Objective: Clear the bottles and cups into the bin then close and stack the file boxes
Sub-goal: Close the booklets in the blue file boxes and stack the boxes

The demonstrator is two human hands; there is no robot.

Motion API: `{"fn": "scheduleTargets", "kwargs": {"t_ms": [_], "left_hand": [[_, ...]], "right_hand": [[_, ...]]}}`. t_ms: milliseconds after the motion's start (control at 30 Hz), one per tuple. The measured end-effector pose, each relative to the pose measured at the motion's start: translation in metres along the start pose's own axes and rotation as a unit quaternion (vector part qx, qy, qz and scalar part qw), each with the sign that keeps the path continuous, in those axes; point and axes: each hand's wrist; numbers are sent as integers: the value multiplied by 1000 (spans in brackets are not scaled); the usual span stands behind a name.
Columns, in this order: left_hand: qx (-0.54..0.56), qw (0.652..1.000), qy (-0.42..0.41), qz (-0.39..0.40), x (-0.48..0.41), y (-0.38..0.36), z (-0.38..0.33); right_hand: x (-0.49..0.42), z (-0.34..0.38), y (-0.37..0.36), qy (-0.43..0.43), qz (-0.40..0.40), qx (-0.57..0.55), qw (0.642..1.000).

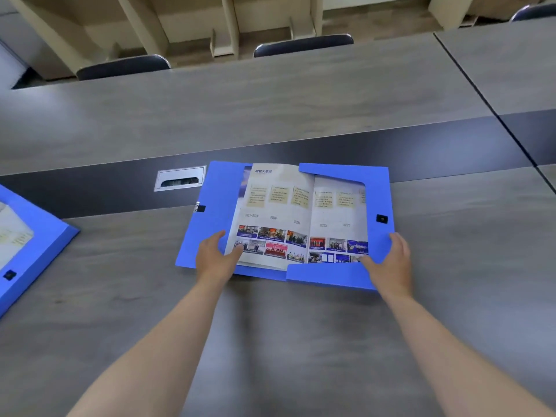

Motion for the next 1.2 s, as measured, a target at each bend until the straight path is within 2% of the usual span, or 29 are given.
{"fn": "scheduleTargets", "kwargs": {"t_ms": [167,367,433,533,700,800,933,1000,1133,1200], "left_hand": [[-33,998,56,14,-11,0,13],[41,994,89,50,-21,8,16],[95,990,58,92,-19,16,15],[111,984,-15,137,-13,32,11],[149,985,-53,73,-10,73,-1],[88,988,-120,36,0,100,-14],[-89,983,-148,54,34,109,-48],[-204,964,-149,78,53,94,-68],[-293,930,-166,145,77,43,-87],[-354,900,-175,182,80,12,-92]], "right_hand": [[7,2,-6,-5,-6,-10,1000],[8,0,-6,-12,-9,-10,1000],[8,2,-6,-12,-6,-10,1000],[9,3,-6,-12,-1,-14,1000],[10,4,-5,-4,13,-8,1000],[10,6,-4,-6,23,-9,1000],[11,5,-3,-6,25,-10,1000],[11,5,-3,-7,26,-6,1000],[11,4,-4,-3,27,-10,1000],[11,4,-5,-3,26,-11,1000]]}}
Point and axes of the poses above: each hand's wrist, its own x-axis away from the middle knuckle, its own y-axis out of the back of the hand, z = x × y, and after that the axes turned 12 degrees about x, right-handed
